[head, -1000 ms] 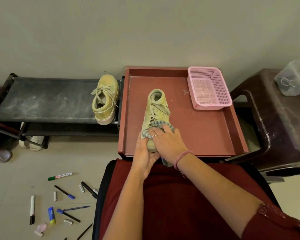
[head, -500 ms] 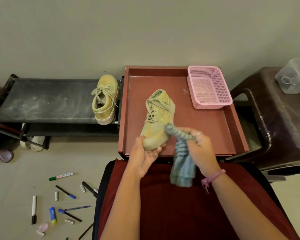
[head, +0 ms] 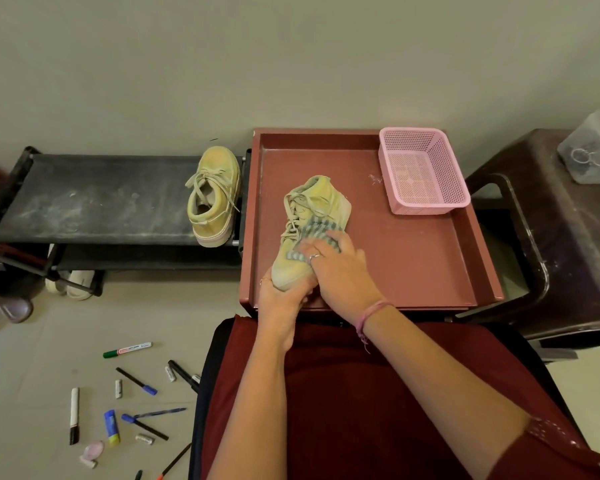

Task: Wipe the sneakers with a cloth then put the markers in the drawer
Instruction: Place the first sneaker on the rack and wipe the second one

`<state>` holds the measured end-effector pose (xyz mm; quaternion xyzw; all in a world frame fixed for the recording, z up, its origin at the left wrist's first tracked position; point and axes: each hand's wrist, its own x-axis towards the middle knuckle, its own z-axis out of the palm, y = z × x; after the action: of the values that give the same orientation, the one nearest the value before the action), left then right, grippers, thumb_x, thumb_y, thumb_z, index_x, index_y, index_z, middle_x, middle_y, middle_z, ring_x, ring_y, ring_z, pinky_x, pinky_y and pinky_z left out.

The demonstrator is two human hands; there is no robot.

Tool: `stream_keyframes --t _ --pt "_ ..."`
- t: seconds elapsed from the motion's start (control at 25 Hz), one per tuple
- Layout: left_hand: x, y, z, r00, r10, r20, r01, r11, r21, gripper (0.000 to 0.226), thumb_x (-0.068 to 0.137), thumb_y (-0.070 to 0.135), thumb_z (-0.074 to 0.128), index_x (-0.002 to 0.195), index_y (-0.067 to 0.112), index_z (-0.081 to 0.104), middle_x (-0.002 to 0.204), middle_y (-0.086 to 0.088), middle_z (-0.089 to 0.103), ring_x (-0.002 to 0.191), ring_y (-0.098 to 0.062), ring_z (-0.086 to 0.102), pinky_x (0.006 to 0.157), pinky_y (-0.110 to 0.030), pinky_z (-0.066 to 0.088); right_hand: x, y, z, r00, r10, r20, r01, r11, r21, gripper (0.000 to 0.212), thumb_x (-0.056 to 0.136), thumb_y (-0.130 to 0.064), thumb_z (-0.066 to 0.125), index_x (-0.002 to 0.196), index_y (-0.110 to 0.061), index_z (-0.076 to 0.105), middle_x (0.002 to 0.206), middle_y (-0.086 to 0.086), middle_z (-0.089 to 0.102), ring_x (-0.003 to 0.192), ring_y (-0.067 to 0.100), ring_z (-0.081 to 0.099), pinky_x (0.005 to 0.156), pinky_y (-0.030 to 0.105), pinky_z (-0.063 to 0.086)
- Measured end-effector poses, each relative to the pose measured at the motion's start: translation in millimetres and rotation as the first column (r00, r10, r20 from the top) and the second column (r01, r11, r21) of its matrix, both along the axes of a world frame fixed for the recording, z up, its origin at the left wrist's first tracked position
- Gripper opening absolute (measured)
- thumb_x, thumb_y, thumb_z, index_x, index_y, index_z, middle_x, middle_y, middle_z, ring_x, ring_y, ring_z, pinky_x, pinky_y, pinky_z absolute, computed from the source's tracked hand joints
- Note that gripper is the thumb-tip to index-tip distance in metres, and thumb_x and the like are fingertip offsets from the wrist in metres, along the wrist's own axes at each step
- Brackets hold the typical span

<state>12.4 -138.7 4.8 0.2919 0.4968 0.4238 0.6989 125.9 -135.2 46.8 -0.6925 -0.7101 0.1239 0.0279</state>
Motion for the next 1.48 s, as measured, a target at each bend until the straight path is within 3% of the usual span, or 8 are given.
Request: stream_keyframes --t 0.2,0.48,0.68,0.84,1.08,1.24,1.36,1.48 --pt "2 0 -1 0.998 0.051 -0.048 -0.051 0.999 -0.003 0.035 0.076 0.001 0.075 0.109 0.009 0.067 0.082 -0.002 0.071 0.066 -0.009 0.061 0.056 -0.023 0.048 8 -33 -28 0.958 0.128 -0.258 -0.08 0.978 0.191 0.08 0.078 0.003 0.064 0.145 -0.023 0.029 0.149 -0.006 0.034 0.138 0.024 0.027 0.107 0.043 0.038" --pt "-4 -2 -2 0.999 -0.028 -0.047 0.025 0.998 -0.056 0.034 0.076 0.0 0.077 0.106 0.009 0.065 0.073 0.004 0.066 0.057 -0.005 0.054 0.049 -0.018 0.043 37 8 -35 0.855 -0.255 -0.452 0.267 0.963 -0.038 0.088 0.081 0.022 0.034 0.152 -0.023 0.009 0.159 -0.003 0.009 0.146 0.013 0.004 0.12 0.032 0.006" --pt "-7 2 -2 1.0 -0.025 0.009 0.026 0.989 -0.143 0.016 0.082 -0.001 0.07 0.091 0.012 0.066 0.064 0.005 0.061 0.052 -0.003 0.047 0.046 -0.016 0.04 3 -30 -26 0.877 -0.141 -0.459 0.155 0.988 -0.008 0.091 0.081 0.022 0.032 0.149 -0.029 0.0 0.152 -0.019 -0.01 0.144 0.011 -0.01 0.113 0.022 -0.002" --pt "-5 2 -1 0.998 -0.033 0.051 0.044 0.974 -0.221 0.015 0.083 0.002 0.07 0.092 0.012 0.064 0.068 0.004 0.058 0.051 -0.002 0.044 0.044 -0.014 0.039 1 -49 -24 0.975 -0.002 -0.22 0.046 0.98 0.193 0.083 0.078 0.014 0.038 0.15 -0.009 0.004 0.158 0.002 0.005 0.145 0.027 0.007 0.116 0.03 0.016" --pt "1 -1 0 0.997 -0.079 0.0 0.077 0.971 -0.225 0.02 0.081 0.002 0.073 0.095 0.009 0.061 0.068 0.002 0.056 0.051 -0.002 0.046 0.045 -0.016 0.038 35 16 -14 0.94 -0.259 -0.222 0.253 0.966 -0.056 0.083 0.084 0.021 0.03 0.152 -0.016 -0.001 0.16 -0.001 -0.007 0.147 0.026 -0.007 0.117 0.033 0.007" --pt "3 -1 2 0.997 -0.076 0.0 0.076 0.988 -0.133 0.018 0.078 0.011 0.078 0.093 0.014 0.069 0.068 0.004 0.062 0.055 -0.004 0.05 0.049 -0.019 0.039 13 -17 -4 0.976 -0.054 -0.213 0.053 0.999 -0.012 0.084 0.084 0.015 0.04 0.152 -0.019 0.004 0.16 -0.004 -0.006 0.147 0.023 -0.007 0.117 0.032 0.012" --pt "4 -1 3 0.993 -0.106 -0.054 0.103 0.993 -0.065 0.038 0.072 0.013 0.083 0.107 0.015 0.069 0.092 0.0 0.075 0.08 -0.013 0.07 0.066 -0.027 0.054 17 -30 -3 0.993 0.047 -0.104 -0.046 0.999 0.017 0.084 0.084 -0.001 0.058 0.151 -0.016 0.01 0.16 0.0 0.005 0.147 0.026 0.004 0.116 0.037 0.025" --pt "3 -2 1 0.984 -0.099 -0.148 0.097 0.995 -0.023 0.05 0.067 0.014 0.087 0.112 0.02 0.065 0.099 0.003 0.074 0.086 -0.007 0.069 0.067 -0.024 0.054 39 1 -11 0.984 0.155 0.091 -0.16 0.986 0.055 0.063 0.09 -0.003 0.045 0.149 -0.014 0.024 0.157 0.002 0.022 0.144 0.028 0.022 0.107 0.041 0.039"
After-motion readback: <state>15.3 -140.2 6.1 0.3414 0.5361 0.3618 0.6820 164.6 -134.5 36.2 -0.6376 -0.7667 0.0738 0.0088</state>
